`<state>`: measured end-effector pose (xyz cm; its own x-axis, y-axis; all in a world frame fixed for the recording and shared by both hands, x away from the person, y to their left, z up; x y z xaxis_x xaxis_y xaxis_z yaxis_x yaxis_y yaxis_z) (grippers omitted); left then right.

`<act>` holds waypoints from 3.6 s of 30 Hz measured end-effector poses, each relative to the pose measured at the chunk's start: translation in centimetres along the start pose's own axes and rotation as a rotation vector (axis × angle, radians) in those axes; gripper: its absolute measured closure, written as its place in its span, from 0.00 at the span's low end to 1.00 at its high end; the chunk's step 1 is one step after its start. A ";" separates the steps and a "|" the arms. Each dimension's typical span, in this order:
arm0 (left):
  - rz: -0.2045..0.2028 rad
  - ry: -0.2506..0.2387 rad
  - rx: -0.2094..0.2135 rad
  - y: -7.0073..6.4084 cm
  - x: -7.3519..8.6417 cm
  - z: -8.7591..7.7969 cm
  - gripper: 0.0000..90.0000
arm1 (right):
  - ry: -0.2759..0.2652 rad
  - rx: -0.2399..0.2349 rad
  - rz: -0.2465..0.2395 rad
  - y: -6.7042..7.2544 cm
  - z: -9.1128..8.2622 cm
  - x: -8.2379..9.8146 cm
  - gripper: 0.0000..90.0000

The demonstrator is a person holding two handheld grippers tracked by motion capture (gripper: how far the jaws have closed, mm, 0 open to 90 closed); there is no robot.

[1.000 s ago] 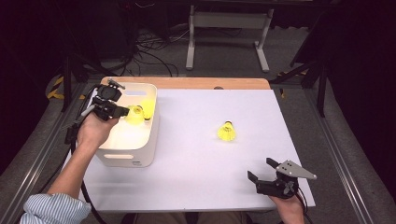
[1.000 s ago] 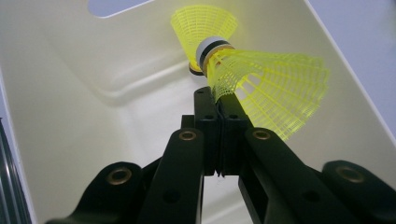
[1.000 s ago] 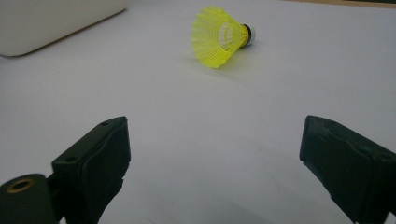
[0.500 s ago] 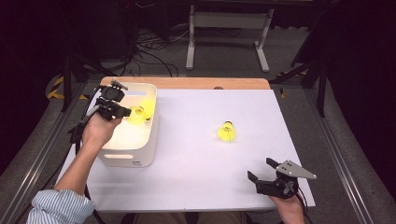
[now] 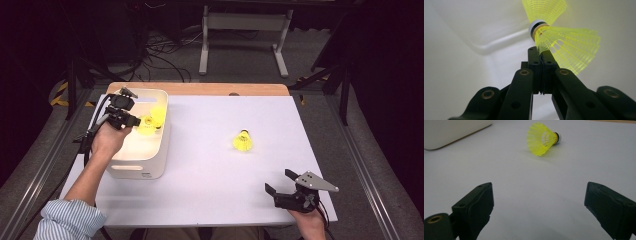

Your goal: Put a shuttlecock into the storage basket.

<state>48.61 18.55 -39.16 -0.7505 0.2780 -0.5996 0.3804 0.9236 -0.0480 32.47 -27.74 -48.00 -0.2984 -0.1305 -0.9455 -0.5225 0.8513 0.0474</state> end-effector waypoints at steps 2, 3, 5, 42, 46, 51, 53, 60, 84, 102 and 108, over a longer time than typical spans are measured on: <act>-0.001 0.005 0.000 0.0 0.1 0.2 0.99 | 0.000 -0.001 0.000 0.0 0.0 0.0 0.10; -0.003 0.008 -0.001 0.0 0.1 0.3 0.99 | 0.000 -0.001 0.000 0.0 0.0 0.0 0.10; -0.001 0.013 -0.002 0.1 0.1 0.5 0.99 | 0.000 -0.001 0.001 0.0 0.0 0.0 0.10; -0.053 0.053 -0.008 0.7 0.6 1.3 0.48 | 0.000 -0.007 -0.001 0.1 0.0 0.0 0.11; -0.039 0.034 -0.028 0.5 0.5 0.9 0.40 | 0.000 -0.006 -0.001 0.1 0.0 0.0 0.11; -0.029 0.028 -0.019 0.4 0.6 0.7 0.38 | -0.001 -0.007 -0.003 0.1 0.0 -0.1 0.11; -0.019 0.022 -0.022 0.4 0.6 0.6 0.38 | -0.007 -0.003 -0.003 0.1 -0.1 -0.1 0.11; -0.017 0.006 -0.010 0.1 0.5 0.3 0.38 | -0.008 0.000 0.000 0.0 -0.1 -0.1 0.11; 0.012 -0.034 -0.001 -1.1 0.2 -1.2 0.36 | -0.003 -0.006 0.004 0.1 0.0 -0.1 0.11; 0.037 -0.064 0.035 -2.5 -0.3 -2.1 0.38 | -0.003 -0.004 0.004 0.1 0.0 -0.1 0.11; 0.053 -0.067 0.034 -3.1 -0.4 -2.3 0.38 | -0.002 -0.006 0.003 0.1 0.0 -0.1 0.11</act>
<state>46.49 16.23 -36.91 -0.6912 0.3069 -0.6543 0.4378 0.8981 -0.0412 32.46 -27.60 -47.91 -0.2981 -0.1273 -0.9460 -0.5269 0.8483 0.0519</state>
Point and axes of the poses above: each handheld gripper's, and its own axes: z roughly forward along the jaws, x roughly out of its underside, y roughly to its left, the point moved 6 cm from there along z, roughly forward along the jaws, and after that the axes turned 8 degrees about -y, right-handed, at the moved point
